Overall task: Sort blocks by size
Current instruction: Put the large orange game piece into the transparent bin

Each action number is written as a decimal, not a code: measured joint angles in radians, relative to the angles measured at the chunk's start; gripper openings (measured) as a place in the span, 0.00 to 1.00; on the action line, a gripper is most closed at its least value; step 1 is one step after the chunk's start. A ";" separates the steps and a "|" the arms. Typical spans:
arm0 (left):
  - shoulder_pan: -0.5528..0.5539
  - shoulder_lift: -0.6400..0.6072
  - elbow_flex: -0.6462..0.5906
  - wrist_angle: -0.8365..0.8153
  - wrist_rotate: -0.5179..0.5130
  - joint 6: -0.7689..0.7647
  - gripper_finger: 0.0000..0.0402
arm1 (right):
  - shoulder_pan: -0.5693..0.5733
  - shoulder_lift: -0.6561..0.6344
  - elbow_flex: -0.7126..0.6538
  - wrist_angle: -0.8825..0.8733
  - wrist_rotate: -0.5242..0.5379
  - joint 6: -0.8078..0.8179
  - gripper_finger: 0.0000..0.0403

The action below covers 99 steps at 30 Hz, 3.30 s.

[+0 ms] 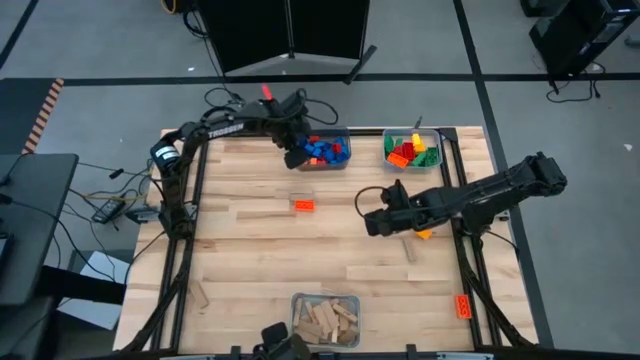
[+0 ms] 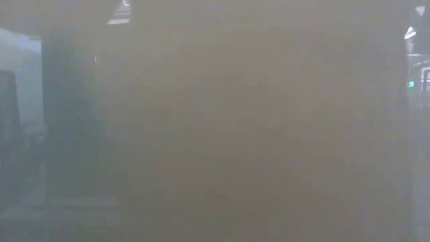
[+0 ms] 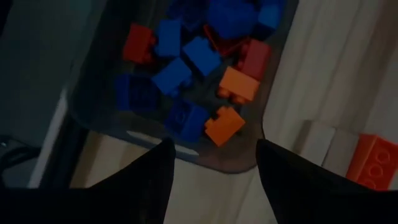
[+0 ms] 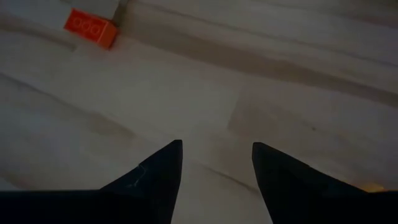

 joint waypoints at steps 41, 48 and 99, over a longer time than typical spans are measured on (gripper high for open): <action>-0.451 -0.034 0.100 -0.234 -0.070 -0.212 0.58 | -0.014 0.000 0.000 0.027 -0.080 -0.150 0.52; -0.543 -0.176 -0.185 0.009 -0.010 -0.315 0.58 | 0.035 0.000 0.000 0.068 -0.102 -0.206 0.52; -0.652 -1.115 -1.084 0.440 -0.126 -0.570 0.58 | -0.339 0.919 0.752 0.267 -0.318 -1.347 0.73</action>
